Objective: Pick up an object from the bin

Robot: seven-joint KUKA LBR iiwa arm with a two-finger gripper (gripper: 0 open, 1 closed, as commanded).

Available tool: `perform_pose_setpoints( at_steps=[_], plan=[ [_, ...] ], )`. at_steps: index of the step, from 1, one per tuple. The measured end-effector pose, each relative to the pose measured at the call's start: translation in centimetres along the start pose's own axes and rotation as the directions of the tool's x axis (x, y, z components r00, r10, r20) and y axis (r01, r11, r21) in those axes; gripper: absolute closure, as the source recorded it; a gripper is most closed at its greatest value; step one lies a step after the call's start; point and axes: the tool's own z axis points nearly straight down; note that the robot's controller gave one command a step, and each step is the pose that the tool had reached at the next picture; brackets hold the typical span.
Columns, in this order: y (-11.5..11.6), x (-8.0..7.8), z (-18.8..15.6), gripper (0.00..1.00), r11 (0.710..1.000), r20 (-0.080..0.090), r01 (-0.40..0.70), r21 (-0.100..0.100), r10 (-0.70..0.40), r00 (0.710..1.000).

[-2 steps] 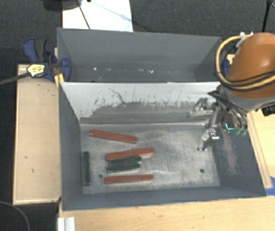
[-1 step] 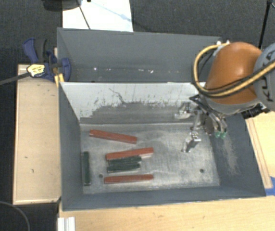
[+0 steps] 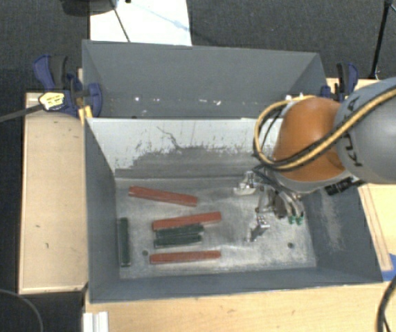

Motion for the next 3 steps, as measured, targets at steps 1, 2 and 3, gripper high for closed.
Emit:
perform_pose_setpoints(
  at_steps=[1,2,3],
  plan=[
    [2.33,-5.58,3.25,1.0,1.0,0.011,0.029,0.0,-0.029,1.0],
    [2.36,-5.31,3.46,0.0,1.0,0.0,0.031,0.0,-0.031,1.0],
    [2.36,-5.32,3.45,0.0,1.0,0.001,0.031,0.0,-0.031,1.0]
  ],
)
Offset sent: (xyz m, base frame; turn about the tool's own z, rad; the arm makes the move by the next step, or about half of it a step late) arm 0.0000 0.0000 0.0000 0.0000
